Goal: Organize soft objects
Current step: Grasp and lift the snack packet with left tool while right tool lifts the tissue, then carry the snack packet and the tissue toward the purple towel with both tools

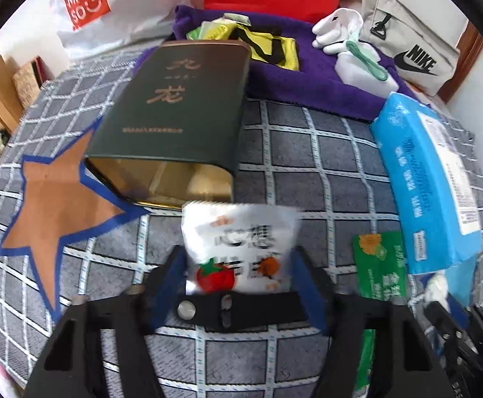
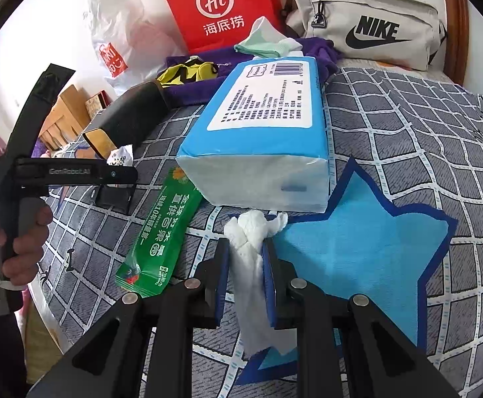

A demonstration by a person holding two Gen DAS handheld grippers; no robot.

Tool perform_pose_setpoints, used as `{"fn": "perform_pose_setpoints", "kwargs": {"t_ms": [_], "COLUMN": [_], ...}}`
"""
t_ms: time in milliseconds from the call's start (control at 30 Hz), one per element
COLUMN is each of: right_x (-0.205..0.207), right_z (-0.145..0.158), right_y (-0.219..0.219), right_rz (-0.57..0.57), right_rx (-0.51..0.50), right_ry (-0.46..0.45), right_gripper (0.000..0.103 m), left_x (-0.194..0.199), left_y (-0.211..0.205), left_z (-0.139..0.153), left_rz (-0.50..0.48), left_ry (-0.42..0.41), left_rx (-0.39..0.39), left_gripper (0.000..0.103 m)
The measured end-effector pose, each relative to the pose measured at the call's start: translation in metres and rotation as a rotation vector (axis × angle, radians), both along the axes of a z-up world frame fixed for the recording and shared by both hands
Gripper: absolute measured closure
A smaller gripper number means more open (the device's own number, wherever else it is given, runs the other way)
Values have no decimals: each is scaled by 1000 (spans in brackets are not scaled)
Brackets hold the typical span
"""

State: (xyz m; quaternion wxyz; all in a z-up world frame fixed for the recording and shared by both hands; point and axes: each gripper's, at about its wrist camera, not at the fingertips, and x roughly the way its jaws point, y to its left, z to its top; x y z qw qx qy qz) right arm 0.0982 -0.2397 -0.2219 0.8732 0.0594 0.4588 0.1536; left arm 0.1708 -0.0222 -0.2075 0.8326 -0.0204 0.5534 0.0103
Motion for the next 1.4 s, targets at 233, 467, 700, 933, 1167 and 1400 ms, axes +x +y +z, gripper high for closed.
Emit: {"fn": "perform_pose_setpoints", "kwargs": {"t_ms": [233,467,700,933,1167,1400], "right_x": [-1,-5,-13,-16,-8,12], "right_z": [2,9,28,63,96,121], "right_y": [2,3,10,13,12,5], "right_rz": [-17,-28,-26,-37,-66,-94], "right_rx": [-15,-22,-30,-30,-32,-2], "right_ry": [4,9,-16,-77,-132,-160], "right_gripper": [84,84,84,84,84,84], "left_x": [-7,-23,-36,-42,-42,-32], "left_y": [18,39,54,61,61,59], "left_z": [6,23,39,59,83,99], "left_rz": [26,55,80,78,55,45], "left_ry": [-7,-44,-75,-107,-144,-164], "left_rx": [-85,-178,-177,-167,-137,-105], "left_gripper": [59,59,59,59,59,59]}}
